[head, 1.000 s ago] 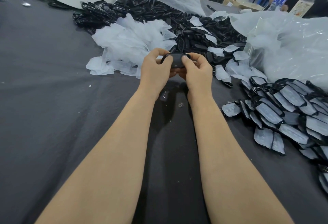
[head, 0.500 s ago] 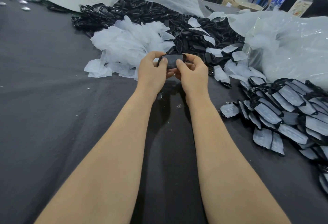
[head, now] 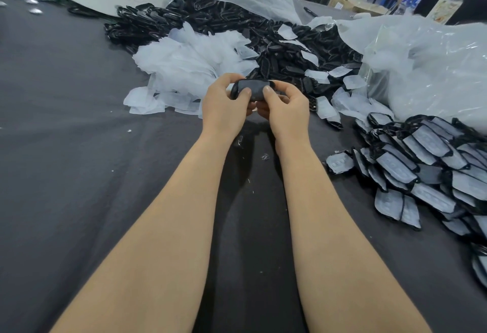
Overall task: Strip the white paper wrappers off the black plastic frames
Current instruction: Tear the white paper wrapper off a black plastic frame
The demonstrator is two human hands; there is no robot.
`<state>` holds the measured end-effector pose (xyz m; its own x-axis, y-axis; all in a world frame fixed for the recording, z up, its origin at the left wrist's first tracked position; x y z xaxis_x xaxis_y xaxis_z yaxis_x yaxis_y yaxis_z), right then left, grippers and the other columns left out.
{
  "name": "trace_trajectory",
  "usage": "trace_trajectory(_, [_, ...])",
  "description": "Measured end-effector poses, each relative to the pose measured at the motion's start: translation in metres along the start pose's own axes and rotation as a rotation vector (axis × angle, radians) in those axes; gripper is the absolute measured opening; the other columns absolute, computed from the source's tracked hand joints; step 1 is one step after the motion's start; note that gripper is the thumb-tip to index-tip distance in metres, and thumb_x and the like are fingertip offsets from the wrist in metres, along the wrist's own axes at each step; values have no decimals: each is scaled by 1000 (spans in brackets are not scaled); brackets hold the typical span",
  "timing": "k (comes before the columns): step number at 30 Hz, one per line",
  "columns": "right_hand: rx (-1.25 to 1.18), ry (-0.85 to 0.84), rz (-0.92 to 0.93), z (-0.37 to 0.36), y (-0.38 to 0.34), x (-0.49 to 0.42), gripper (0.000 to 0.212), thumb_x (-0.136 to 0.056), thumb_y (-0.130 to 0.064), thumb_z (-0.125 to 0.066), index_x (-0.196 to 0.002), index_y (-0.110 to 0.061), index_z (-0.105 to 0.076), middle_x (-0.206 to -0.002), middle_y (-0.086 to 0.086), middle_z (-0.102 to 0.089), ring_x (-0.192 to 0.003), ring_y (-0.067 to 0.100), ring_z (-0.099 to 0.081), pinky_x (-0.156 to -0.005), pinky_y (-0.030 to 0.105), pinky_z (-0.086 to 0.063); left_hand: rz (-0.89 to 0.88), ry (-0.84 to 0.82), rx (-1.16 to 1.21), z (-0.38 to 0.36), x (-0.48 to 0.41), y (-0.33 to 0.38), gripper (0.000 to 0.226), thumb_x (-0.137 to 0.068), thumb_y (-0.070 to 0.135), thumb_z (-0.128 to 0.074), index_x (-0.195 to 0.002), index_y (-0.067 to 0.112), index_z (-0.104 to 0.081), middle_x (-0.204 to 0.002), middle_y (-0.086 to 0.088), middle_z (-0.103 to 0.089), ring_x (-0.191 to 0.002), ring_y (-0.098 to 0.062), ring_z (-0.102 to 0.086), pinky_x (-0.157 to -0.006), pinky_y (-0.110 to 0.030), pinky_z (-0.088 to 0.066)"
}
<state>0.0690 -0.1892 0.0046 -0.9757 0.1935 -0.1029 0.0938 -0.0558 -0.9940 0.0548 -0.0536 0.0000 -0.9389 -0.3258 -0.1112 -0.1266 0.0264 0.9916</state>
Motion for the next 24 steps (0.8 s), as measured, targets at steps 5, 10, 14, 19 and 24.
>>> trace_trajectory(5, [71,32,19,1,-2,0,10,-93,-11,-56,-103,-10,-59,-100,17,-68,-75,21,-67,-82,41,-57,6,-14,-9,-2,0,-1,16,-93,7,-56,-102,19,-54,-96,-11,-69,-66,-12,-68,-70,-26,-59])
trace_trajectory(10, [99,50,20,2,-2,1,10,-93,-13,-56,-102,-12,-59,-101,15,-67,-88,28,-67,-85,43,-56,1,-26,-31,-4,0,-1,15,-93,7,-57,-104,17,-54,-100,-11,-67,-76,-14,-69,-69,-23,-59])
trace_trajectory(14, [94,46,22,2,-4,1,13,-92,-13,-56,-105,-10,-60,-100,15,-67,-85,26,-66,-82,42,-56,-1,-27,-20,-4,0,0,14,-93,5,-56,-101,16,-54,-102,-13,-66,-84,-20,-69,-74,-26,-59])
trace_trajectory(19, [166,96,130,2,-13,6,13,-90,-10,-58,-100,-17,-53,-84,1,-63,-84,25,-65,-84,34,-53,21,22,75,0,0,-2,22,-93,2,-54,-88,23,-51,-90,-8,-63,-64,-8,-67,-72,-23,-58])
trace_trajectory(24, [346,127,271,3,-26,9,10,-88,-5,-56,-96,-11,-61,-86,0,-61,-77,11,-54,-70,13,-41,6,43,55,1,0,-1,19,-93,2,-55,-94,21,-52,-85,-6,-64,-69,-13,-69,-79,-31,-58])
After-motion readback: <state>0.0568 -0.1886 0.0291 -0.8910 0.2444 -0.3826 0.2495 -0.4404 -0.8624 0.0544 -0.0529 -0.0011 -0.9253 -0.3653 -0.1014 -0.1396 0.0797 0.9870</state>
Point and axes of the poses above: each hand's wrist, its own x-axis away from the middle knuckle, its own z-axis out of the back of the hand, y = z × x, the point moved 8 cm from there along -x, towards the middle knuckle
